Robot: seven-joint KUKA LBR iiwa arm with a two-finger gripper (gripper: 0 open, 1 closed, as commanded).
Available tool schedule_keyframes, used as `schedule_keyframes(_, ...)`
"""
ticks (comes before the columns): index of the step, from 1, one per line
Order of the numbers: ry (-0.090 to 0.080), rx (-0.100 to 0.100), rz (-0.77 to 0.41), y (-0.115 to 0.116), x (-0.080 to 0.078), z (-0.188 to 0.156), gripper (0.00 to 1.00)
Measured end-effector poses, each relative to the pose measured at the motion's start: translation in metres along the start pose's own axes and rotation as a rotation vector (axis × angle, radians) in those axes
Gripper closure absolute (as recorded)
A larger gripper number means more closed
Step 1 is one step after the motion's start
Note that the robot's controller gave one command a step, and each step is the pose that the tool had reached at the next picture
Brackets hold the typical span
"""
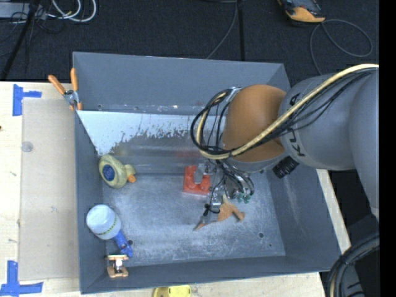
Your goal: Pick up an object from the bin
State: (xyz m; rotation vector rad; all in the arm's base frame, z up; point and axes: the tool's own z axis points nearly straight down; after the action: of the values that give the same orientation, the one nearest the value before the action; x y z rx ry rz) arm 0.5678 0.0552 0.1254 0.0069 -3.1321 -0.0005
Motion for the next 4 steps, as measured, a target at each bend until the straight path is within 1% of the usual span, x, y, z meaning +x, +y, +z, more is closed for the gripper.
schedule_keyframes(1,-0.007,0.000,0.001,0.000,-0.002,-0.004,0.00)
schedule_keyframes(2,-0.002,0.000,-0.042,-0.051,0.031,0.047,0.00)
schedule_keyframes(3,0.004,-0.001,-0.020,-0.061,0.035,0.014,0.00)
schedule_keyframes(4,-0.008,0.000,-0.026,-0.057,0.031,0.006,0.00)
